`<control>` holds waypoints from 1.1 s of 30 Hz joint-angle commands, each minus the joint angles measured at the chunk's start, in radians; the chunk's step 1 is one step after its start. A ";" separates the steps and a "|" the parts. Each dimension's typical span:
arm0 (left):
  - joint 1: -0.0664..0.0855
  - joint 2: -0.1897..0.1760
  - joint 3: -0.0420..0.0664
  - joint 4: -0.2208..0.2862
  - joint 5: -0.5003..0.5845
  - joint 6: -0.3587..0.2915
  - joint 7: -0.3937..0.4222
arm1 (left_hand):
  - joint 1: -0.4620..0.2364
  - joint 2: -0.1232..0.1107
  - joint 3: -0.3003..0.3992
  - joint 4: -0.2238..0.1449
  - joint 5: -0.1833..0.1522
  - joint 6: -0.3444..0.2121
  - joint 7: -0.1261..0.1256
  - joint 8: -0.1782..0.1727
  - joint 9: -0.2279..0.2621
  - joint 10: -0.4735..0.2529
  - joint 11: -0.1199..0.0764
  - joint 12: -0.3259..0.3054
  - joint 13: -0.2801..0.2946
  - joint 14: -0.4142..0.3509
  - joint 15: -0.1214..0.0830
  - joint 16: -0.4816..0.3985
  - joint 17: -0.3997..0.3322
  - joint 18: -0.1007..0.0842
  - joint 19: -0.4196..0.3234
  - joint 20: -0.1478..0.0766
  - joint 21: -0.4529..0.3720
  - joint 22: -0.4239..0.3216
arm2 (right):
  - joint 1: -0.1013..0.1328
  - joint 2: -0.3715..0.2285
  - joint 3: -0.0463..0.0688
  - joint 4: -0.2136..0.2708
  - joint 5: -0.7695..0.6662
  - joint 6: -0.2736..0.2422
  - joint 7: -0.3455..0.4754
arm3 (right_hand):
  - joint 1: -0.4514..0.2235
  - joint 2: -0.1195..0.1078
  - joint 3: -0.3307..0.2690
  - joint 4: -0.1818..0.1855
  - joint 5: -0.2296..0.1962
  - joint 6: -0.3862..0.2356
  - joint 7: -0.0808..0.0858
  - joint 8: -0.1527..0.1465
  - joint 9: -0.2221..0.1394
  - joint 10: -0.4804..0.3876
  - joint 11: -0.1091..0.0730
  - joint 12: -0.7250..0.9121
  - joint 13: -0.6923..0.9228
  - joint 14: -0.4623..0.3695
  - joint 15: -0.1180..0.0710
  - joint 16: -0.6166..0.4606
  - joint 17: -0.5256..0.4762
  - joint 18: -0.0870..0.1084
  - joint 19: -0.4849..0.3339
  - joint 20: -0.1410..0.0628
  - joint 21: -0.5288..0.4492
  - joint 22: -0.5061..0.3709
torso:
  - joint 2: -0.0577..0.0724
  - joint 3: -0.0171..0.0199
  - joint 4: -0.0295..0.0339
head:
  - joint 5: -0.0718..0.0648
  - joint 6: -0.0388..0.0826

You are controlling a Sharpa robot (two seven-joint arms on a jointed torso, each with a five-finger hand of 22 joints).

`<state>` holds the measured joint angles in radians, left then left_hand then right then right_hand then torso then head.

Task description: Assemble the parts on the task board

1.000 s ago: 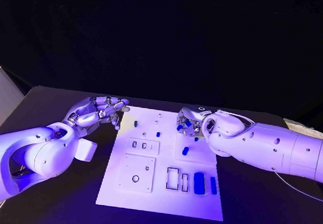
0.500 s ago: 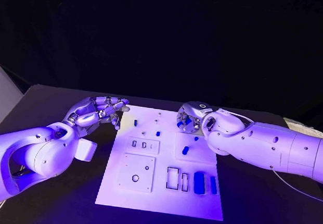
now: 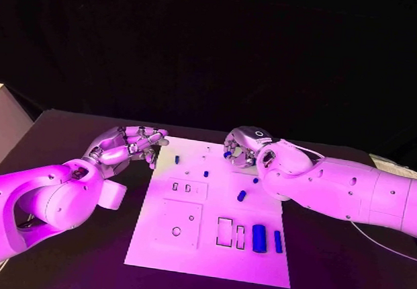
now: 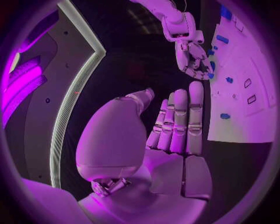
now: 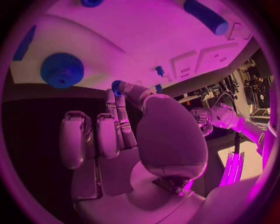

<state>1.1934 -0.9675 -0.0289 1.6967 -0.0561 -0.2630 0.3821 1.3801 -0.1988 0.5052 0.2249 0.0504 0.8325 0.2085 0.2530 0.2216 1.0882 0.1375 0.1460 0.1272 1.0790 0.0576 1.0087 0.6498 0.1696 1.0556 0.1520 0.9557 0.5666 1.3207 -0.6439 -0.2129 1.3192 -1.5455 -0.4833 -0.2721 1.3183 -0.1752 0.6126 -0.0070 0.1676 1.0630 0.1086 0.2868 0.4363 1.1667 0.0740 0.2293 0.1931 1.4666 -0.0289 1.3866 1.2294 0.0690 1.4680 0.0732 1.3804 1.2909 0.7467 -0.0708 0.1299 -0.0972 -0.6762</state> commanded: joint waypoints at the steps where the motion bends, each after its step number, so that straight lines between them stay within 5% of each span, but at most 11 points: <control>1: 0.002 0.002 0.001 0.003 0.009 0.020 0.006 | -0.003 0.006 0.006 -0.001 0.004 -0.008 0.002 -0.004 0.001 -0.005 0.001 -0.005 -0.001 -0.007 0.003 -0.004 -0.001 0.014 -0.007 -0.002 0.004 0.001 | 0.004 0.018 0.001 -0.012 -0.034 -0.058 -0.028 | 0.033 0.029 -0.001 -0.005 0.000 0.001 0.001 0.004 0.001 0.039 -0.033 0.000 0.031 0.038 -0.008 0.005 0.001 -0.012 0.008 -0.008 0.004 0.001 | 0.001 -0.0019 0.0023 | 0.005 0.001; 14: 0.002 0.004 0.001 0.008 0.009 0.020 0.004 | -0.002 0.007 0.006 -0.002 0.004 -0.008 0.001 -0.003 0.001 -0.006 0.001 -0.005 -0.002 -0.008 0.003 -0.005 -0.002 0.014 -0.008 -0.001 0.005 0.002 | 0.012 0.113 0.003 -0.091 -0.048 -0.063 -0.041 | 0.034 0.025 0.001 -0.008 0.002 -0.001 0.001 0.005 0.005 0.039 -0.033 -0.001 0.033 0.038 -0.008 0.006 0.002 -0.012 0.008 -0.008 0.004 0.001 | 0.006 -0.0052 0.0070 | 0.009 0.005; 18: 0.003 0.004 0.001 0.012 0.009 0.020 0.002 | -0.002 0.007 0.006 -0.002 0.004 -0.008 0.001 -0.003 0.001 -0.006 0.001 -0.005 -0.002 -0.008 0.003 -0.005 -0.002 0.014 -0.008 -0.001 0.005 0.002 | 0.012 0.136 0.003 -0.115 -0.046 -0.046 -0.044 | 0.032 0.024 0.002 -0.009 0.002 -0.003 0.002 0.004 0.007 0.037 -0.032 -0.003 0.033 0.038 -0.007 0.007 0.004 -0.013 0.009 -0.008 0.006 0.005 | 0.008 -0.0087 0.0119 | 0.005 0.005; 33: 0.008 0.001 0.001 0.019 0.009 0.021 0.003 | -0.003 0.006 0.006 -0.002 0.003 -0.008 0.002 -0.003 0.001 -0.007 0.001 -0.005 -0.002 -0.008 0.003 -0.006 -0.002 0.014 -0.009 -0.001 0.006 0.002 | 0.010 0.154 0.002 -0.127 -0.038 0.004 -0.045 | 0.030 0.024 0.003 -0.009 0.001 -0.004 0.003 0.004 0.009 0.036 -0.031 -0.004 0.034 0.038 -0.007 0.007 0.004 -0.013 0.009 -0.008 0.006 0.005 | 0.015 -0.0156 0.0185 | 0.005 -0.004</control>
<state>1.1991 -0.9678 -0.0286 1.7117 -0.0514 -0.2604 0.3789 1.3801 -0.1988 0.5080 0.2221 0.0504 0.8325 0.2084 0.2531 0.2221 1.0884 0.1375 0.1460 0.1264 1.0754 0.0611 1.0088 0.6488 0.1694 1.0557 0.1520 0.9556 0.5672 1.3311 -0.4915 -0.2109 1.1930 -1.5736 -0.5059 -0.3130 1.3195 -0.1763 0.6139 -0.0115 0.1666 1.0602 0.1075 0.2889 0.4435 1.1666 0.0740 0.2187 0.1932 1.4665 -0.0289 1.3904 1.2340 0.0690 1.4679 0.0733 1.3803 1.2946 0.7608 -0.0848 0.1466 -0.0927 -0.6790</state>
